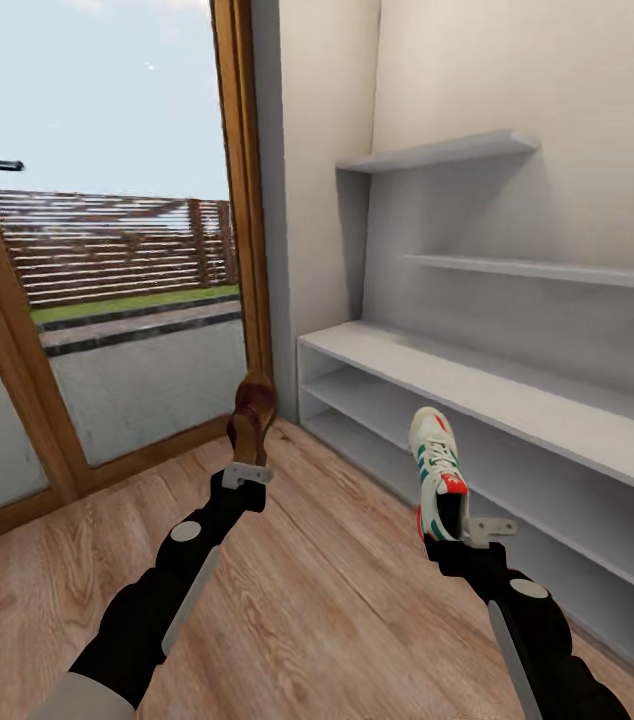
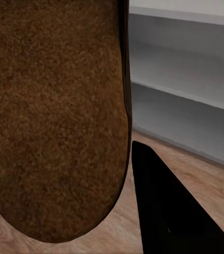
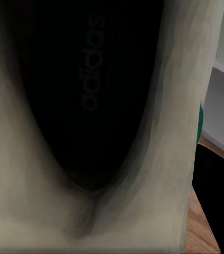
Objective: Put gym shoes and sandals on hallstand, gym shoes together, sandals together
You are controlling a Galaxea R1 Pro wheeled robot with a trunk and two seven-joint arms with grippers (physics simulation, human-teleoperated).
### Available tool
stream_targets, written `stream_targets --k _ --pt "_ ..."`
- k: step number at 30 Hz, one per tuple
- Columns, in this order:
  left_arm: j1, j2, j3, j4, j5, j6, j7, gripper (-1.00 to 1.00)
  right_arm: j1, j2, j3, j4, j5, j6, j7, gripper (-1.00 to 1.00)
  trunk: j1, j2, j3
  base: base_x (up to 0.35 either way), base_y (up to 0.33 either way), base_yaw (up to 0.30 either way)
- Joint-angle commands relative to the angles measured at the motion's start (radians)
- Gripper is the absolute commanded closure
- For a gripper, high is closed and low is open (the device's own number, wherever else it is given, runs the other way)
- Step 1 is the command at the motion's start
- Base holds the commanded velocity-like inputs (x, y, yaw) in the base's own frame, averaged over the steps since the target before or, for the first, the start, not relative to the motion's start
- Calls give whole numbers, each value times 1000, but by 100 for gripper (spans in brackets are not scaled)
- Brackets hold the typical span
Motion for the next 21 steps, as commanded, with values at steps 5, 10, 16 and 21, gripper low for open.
stream_targets --k 5,10,16,21 --pt "0 0 0 -2 7 6 -2 100 -1 0 0 -1 0 6 0 100 0 0 -1 0 0 -299" --pt "0 0 0 -2 7 7 -2 100 -1 0 0 -1 0 5 0 100 0 0 -1 0 26 -299" --pt "0 1 0 -2 7 7 -2 100 0 0 0 -1 0 5 0 100 0 0 -1 0 209 -299" --pt "0 0 -1 -2 7 6 -2 100 -1 -1 0 -2 0 5 0 100 0 0 -1 0 211 -299"
